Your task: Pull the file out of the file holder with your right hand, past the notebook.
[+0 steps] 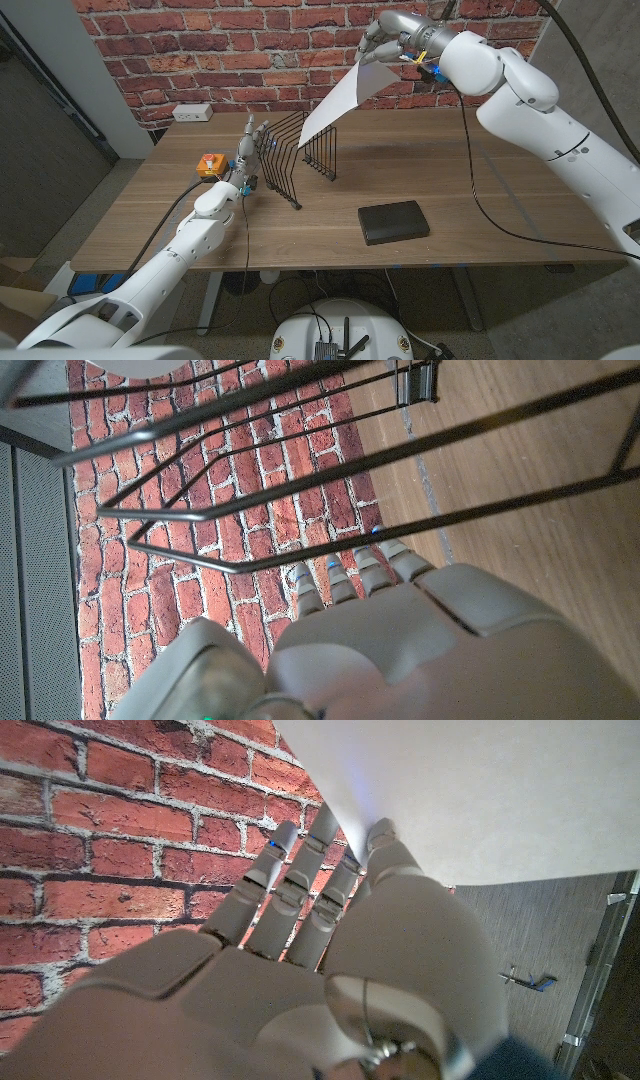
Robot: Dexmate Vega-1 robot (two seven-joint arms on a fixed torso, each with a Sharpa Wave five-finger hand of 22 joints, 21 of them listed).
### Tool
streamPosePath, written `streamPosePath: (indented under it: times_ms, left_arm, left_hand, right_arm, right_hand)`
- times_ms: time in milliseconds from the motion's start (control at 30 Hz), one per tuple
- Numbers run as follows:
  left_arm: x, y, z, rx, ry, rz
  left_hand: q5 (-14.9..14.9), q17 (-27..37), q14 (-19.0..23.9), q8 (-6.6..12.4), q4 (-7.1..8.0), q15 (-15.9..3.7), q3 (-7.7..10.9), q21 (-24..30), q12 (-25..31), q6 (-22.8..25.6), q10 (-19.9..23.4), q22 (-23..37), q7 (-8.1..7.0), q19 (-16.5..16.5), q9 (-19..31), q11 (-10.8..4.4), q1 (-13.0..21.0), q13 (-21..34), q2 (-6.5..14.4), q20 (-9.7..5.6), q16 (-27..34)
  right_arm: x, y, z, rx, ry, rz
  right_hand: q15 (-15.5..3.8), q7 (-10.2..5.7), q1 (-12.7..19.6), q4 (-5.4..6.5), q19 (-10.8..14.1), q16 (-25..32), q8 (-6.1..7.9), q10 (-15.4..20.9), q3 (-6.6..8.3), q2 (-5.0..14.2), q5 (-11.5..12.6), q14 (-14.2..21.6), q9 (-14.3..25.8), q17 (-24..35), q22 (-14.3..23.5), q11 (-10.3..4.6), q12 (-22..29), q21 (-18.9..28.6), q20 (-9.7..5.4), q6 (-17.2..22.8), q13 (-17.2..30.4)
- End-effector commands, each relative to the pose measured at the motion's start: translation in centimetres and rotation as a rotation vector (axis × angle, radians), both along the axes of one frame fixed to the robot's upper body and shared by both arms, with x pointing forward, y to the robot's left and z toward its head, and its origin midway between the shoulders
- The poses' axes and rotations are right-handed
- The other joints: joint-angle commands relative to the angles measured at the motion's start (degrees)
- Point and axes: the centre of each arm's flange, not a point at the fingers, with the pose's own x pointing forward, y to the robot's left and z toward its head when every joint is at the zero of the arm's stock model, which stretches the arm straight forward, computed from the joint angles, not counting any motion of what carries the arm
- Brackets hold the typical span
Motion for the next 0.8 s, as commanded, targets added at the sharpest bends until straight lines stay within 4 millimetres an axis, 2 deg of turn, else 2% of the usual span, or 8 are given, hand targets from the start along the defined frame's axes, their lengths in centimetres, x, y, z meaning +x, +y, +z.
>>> streamPosePath:
  times_ms: [33, 800]
  left_arm:
    - [0.0, 0.0, 0.0, 0.000, 0.000, 0.000]
    - [0.0, 0.0, 0.0, 0.000, 0.000, 0.000]
  left_hand:
    - [0.4, 0.1, 0.4, 0.35, 0.18, -0.11, 0.16, 0.4, 0.4, 0.0, 0.1, 0.3, -0.52, 0.3, 0.3, -0.26, 0.0, 0.3, 0.4, 0.07, 0.3]
    - [0.4, 0.1, 0.4, 0.32, 0.18, -0.11, 0.17, 0.4, 0.4, -0.1, 0.1, 0.3, -0.52, 0.4, 0.3, -0.31, 0.0, 0.3, 0.4, 0.08, 0.4]
  right_arm:
    - [-0.8, -1.6, -0.9, 0.074, -0.004, -0.076]
    - [-2.0, -4.0, -3.1, 0.235, -0.029, -0.280]
  right_hand:
    - [-3.63, -0.03, -0.7, 0.26, 0.6, -0.2, -0.10, 0.3, 0.48, -0.12, 0.4, -0.3, 0.3, 0.1, 0.2, -0.04, 0.4, 0.2, -7.82, 0.4, 0.0]
    - [-3.72, -0.03, -1.2, 0.15, 0.7, -0.2, -0.39, 0.3, 0.68, -0.11, 0.4, -0.2, 0.4, 0.3, 0.2, -0.02, 0.4, 0.4, -7.82, 0.6, 0.2]
